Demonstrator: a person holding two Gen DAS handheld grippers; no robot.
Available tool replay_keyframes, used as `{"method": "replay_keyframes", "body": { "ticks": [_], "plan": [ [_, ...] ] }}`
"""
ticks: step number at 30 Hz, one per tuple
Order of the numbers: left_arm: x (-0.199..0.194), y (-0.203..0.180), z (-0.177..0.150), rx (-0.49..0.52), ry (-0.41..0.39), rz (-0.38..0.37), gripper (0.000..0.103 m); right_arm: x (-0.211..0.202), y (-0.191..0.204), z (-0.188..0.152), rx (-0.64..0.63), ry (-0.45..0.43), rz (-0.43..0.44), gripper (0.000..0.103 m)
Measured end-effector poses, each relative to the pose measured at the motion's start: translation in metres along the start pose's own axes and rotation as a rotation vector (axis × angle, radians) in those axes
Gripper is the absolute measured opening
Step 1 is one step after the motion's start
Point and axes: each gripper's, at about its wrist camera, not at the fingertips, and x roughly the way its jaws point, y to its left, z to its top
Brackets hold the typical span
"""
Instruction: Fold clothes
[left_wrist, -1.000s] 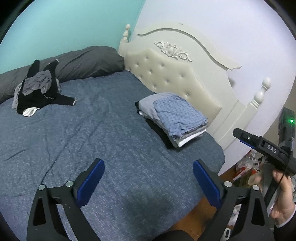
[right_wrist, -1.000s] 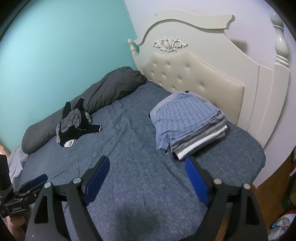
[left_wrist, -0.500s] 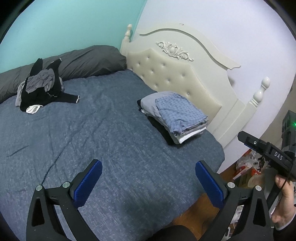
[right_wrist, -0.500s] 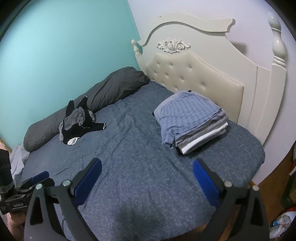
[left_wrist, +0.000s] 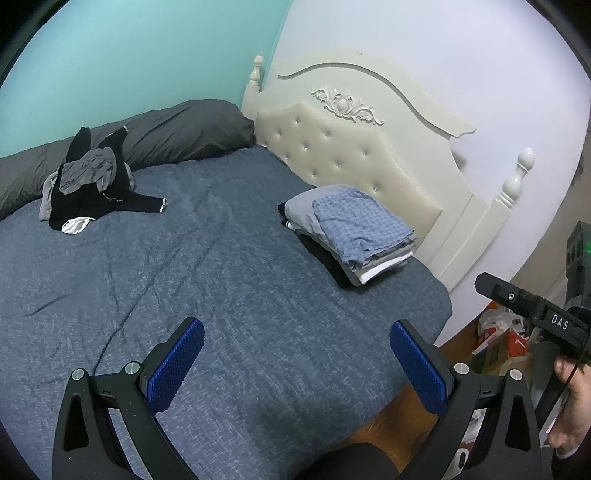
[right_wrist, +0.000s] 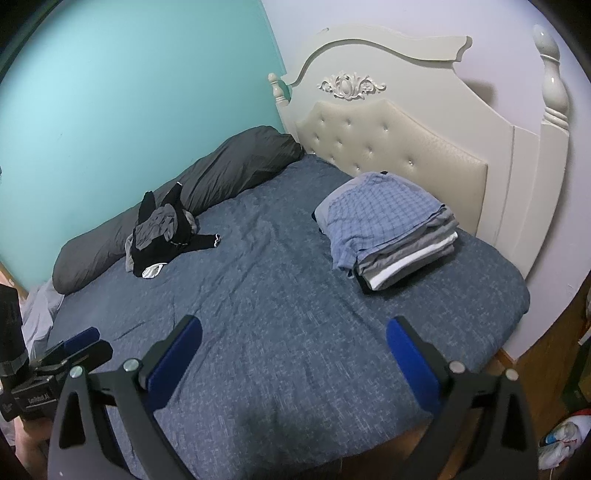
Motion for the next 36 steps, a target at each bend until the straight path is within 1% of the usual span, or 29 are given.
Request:
{"method": "replay_keyframes", "body": {
  "ticks": [8, 23, 36],
  "plan": [
    [-0.017, -0.003, -0.003, 0.021, -0.02, 0.015, 0.103, -0.01, 0.012, -0.009, -0.021, 0.002, -0.001, 0.101],
    [-0.031, -0.008, -0.008, 0.044, -0.02, 0.03, 0.103, -0.027, 0.026, -0.023, -0.05, 0.0, -0.001, 0.101],
    [-0.043, -0.008, -0.013, 0.057, -0.033, 0.049, 0.103, -0.036, 0.036, -0.028, -0.072, -0.02, -0.006, 0.101]
  ]
}}
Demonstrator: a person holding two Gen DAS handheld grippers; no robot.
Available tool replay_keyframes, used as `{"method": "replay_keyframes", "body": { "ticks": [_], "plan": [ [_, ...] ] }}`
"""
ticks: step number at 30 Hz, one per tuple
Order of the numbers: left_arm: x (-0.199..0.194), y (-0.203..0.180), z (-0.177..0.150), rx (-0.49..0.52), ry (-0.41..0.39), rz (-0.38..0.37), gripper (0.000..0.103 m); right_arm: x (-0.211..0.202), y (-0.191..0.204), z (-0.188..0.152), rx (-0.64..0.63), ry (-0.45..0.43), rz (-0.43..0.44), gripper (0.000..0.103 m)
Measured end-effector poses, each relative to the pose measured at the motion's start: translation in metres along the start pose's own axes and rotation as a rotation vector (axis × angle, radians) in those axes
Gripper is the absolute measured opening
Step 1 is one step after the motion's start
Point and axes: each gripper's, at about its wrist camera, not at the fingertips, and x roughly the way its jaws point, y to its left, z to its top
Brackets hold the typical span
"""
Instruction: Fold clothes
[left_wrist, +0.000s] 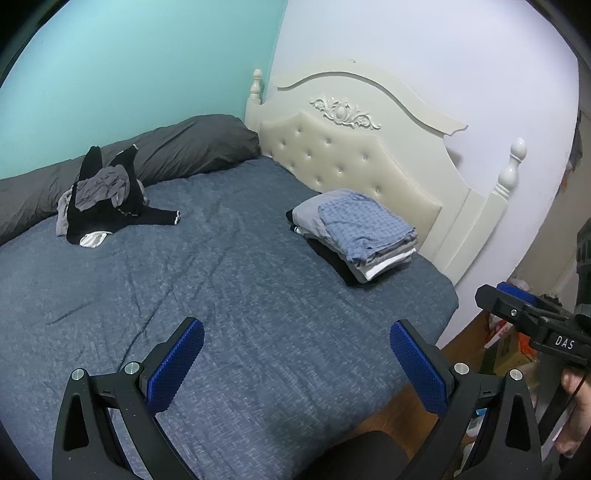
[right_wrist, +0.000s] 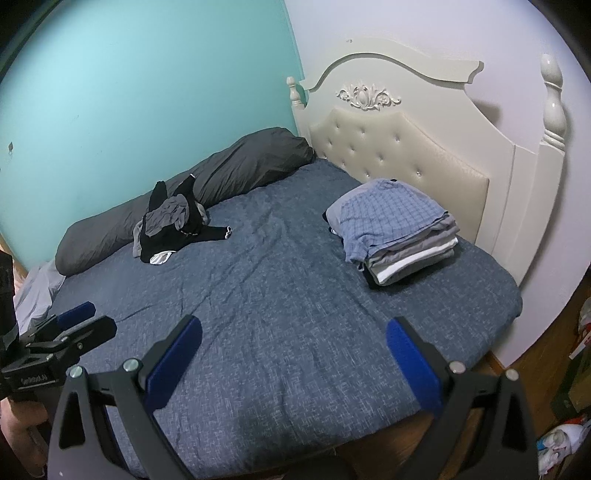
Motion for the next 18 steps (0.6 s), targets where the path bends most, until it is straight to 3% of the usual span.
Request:
{"method": "replay_keyframes", "body": {
  "ticks": [18],
  "plan": [
    [-0.014, -0.004, -0.005, 0.033, -0.038, 0.046, 0.103, -0.016, 0.015, -0.011, -0.023, -0.012, 0.026, 0.101]
  ]
}}
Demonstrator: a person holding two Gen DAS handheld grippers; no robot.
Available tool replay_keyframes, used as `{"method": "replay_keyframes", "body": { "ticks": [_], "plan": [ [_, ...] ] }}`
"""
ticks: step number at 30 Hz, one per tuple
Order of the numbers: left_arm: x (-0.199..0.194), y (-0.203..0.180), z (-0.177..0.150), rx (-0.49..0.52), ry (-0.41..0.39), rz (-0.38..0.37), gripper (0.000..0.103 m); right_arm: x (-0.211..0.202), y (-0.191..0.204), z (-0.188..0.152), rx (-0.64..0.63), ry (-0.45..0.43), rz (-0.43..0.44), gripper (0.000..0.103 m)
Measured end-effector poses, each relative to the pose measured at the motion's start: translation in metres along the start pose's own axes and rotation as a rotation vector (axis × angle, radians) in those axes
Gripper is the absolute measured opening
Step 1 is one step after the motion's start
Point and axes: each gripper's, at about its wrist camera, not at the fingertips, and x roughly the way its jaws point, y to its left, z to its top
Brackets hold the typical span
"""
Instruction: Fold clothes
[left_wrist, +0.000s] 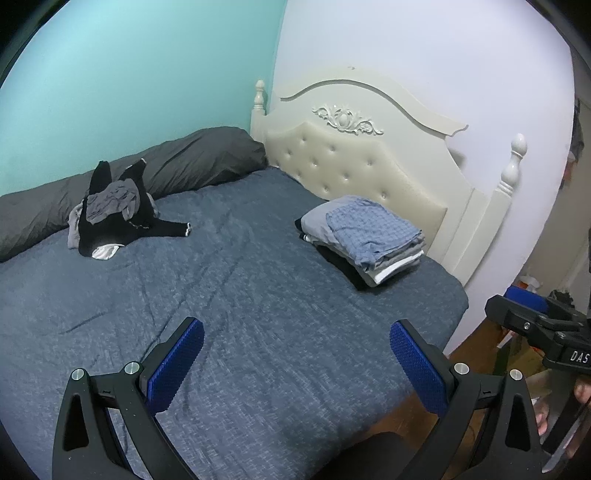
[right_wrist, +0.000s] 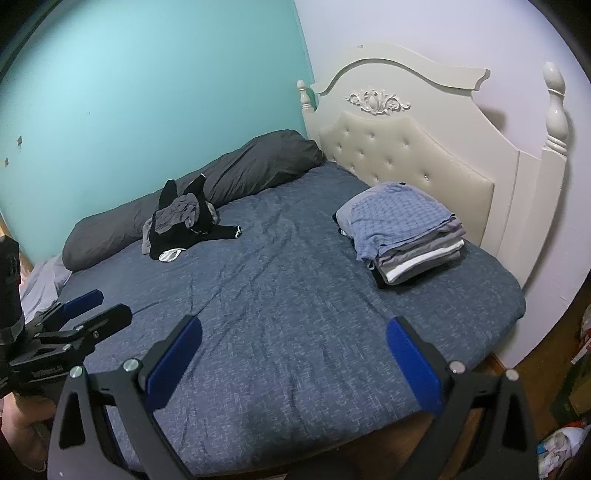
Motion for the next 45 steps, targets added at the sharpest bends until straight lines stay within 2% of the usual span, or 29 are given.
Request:
{"method": "replay_keyframes", "body": {
  "ticks": [45],
  "plan": [
    [-0.0059, 0.0034, -0.0026, 0.006, -0.019, 0.023, 0.103, -0.007, -0.0001, -0.0007, -0.006, -0.022, -0.009, 0.101]
  ]
}}
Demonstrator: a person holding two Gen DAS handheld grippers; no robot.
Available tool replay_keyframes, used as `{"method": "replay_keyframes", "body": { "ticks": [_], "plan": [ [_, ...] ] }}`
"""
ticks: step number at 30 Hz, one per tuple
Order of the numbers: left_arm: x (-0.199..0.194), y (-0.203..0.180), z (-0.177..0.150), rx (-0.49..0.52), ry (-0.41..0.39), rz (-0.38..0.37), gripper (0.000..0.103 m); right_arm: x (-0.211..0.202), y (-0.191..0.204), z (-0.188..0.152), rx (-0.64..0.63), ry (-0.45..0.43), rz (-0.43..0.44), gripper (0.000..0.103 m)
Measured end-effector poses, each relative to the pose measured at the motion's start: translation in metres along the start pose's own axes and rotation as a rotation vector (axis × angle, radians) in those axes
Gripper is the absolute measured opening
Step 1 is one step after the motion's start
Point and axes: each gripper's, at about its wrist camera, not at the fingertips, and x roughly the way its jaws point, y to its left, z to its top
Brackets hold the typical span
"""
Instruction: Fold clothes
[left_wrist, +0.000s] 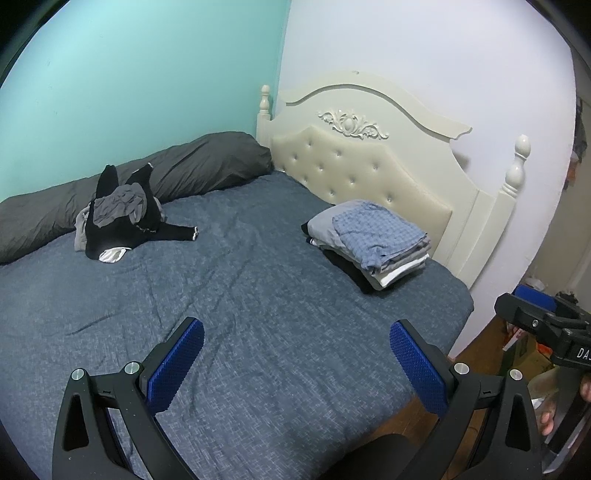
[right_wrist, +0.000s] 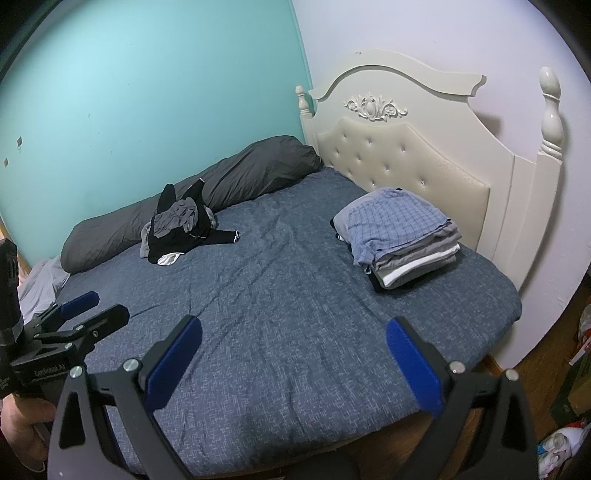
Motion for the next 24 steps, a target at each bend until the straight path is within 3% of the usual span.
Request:
{"method": "replay_keyframes", "body": {
  "ticks": [24],
  "plan": [
    [-0.0009, 0.0016, 0.0035, 0.001, -0.003, 0.002, 0.103, -0.0011, -0.0003, 0.0029, -0.002, -0.004, -0.003, 0.101]
  ]
}}
